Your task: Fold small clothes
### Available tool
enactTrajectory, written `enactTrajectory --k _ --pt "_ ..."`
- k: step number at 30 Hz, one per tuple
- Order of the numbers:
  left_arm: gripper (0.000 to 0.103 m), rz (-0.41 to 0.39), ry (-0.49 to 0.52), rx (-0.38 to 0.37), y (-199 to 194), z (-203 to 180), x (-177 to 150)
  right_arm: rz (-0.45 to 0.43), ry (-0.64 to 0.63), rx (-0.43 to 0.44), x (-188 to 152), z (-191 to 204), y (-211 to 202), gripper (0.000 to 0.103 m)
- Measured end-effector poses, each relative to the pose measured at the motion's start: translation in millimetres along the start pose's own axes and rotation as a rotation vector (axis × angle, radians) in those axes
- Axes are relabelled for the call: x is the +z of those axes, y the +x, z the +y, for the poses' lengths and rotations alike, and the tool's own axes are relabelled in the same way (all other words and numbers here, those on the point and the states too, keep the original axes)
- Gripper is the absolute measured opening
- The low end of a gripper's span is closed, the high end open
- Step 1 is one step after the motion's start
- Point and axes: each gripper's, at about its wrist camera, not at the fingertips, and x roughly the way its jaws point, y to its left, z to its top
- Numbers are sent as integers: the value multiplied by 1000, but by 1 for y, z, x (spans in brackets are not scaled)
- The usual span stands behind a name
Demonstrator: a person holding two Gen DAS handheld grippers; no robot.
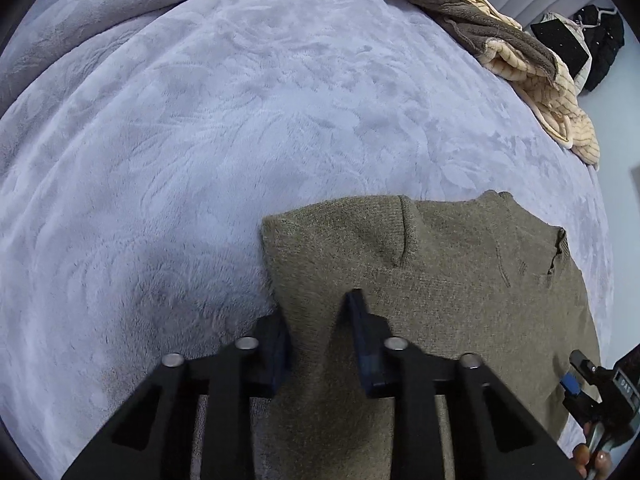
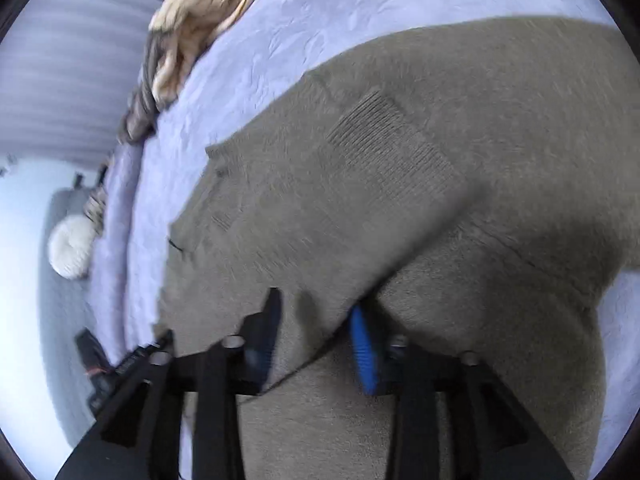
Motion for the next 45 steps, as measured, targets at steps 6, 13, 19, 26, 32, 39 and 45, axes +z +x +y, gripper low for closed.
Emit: enactTrajectory --k 6,13,19,26,32,39,45 --pt "8 -28 62 -36 -22 0 20 -29 -11 38 14 22 -1 6" --pt "9 2 31 -60 -2 17 19 -15 105 -18 -7 -25 6 5" --pt "9 -17 115 -56 -17 12 12 90 5 48 -47 13 4 47" --pt "9 17 104 -76 -9 16 15 403 -89 276 -149 109 117 64" --pt "9 39 152 -95 -12 16 25 392 -62 332 -170 142 159 5" --pt "9 55 123 -109 2 34 31 407 -79 267 -189 130 184 5" --pt "9 5 149 -26 -20 30 23 462 -263 190 -194 136 150 6"
